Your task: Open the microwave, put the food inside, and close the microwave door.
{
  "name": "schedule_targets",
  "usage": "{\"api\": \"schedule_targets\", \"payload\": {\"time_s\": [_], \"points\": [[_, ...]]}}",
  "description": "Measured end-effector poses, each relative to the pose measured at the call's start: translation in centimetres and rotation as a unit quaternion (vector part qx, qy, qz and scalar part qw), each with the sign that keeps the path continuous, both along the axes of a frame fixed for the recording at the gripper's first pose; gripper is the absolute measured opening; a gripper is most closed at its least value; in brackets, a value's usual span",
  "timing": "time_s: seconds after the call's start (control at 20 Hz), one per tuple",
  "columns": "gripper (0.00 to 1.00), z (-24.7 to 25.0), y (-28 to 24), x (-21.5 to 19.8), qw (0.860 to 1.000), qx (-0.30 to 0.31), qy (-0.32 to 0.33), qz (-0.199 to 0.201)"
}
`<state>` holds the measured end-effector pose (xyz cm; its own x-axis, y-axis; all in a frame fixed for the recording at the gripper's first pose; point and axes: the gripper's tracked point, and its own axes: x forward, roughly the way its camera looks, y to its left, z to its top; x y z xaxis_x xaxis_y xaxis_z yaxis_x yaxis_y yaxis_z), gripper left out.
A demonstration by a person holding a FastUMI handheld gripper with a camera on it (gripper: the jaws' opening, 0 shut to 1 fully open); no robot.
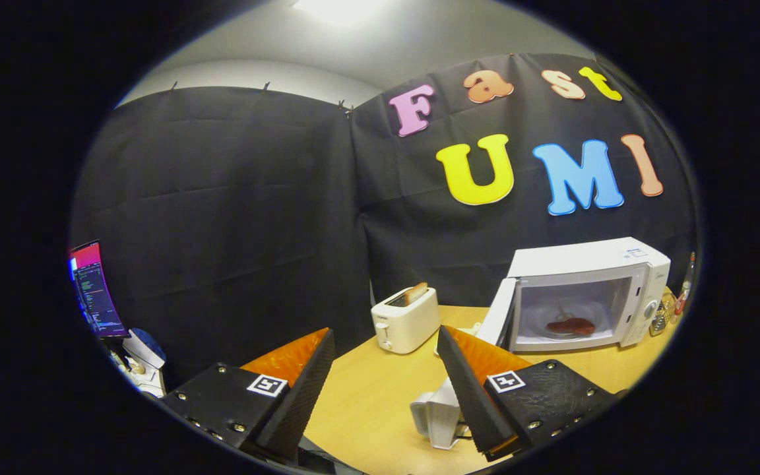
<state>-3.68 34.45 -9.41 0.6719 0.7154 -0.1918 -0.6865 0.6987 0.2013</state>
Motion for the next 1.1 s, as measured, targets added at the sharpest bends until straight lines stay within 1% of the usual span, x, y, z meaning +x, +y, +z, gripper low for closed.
{"api": "schedule_targets", "payload": {"time_s": [0.25, 0.3, 0.35, 0.45, 0.5, 0.55, 0.65, 0.7, 0.8, 0.85, 0.9, 0.95, 1.0, 1.05, 1.1], "points": [[0.95, -2.8, 3.4, -3.0, 0.998, -0.007, 0.027, 0.050], [0.93, -3.5, 3.9, -3.4, 0.998, -0.008, 0.034, 0.058], [0.89, -3.9, 3.9, -4.1, 0.997, -0.012, 0.040, 0.063], [0.87, -5.5, 4.2, -4.4, 0.996, -0.023, 0.053, 0.068], [0.75, -6.6, 4.4, -4.4, 0.995, -0.030, 0.062, 0.070], [0.75, -7.9, 4.2, -4.4, 0.995, -0.042, 0.069, 0.060], [0.34, -9.5, 2.9, -3.3, 0.995, -0.056, 0.079, 0.032], [0.29, -10.1, 2.3, -3.0, 0.994, -0.059, 0.087, 0.026], [0.30, -10.7, 1.7, -1.5, 0.993, -0.070, 0.093, 0.006], [0.29, -10.5, -0.1, -0.7, 0.993, -0.079, 0.083, -0.032], [0.05, -10.6, -1.1, 0.6, 0.992, -0.081, 0.088, -0.045], [0.09, -11.3, -1.1, 0.7, 0.991, -0.072, 0.106, -0.046], [0.03, -11.5, -0.8, 0.8, 0.990, -0.058, 0.120, -0.041], [0.01, -11.5, -1.2, 0.7, 0.990, -0.056, 0.123, -0.040], [0.01, -11.5, -1.7, 0.8, 0.990, -0.062, 0.117, -0.040]]}}
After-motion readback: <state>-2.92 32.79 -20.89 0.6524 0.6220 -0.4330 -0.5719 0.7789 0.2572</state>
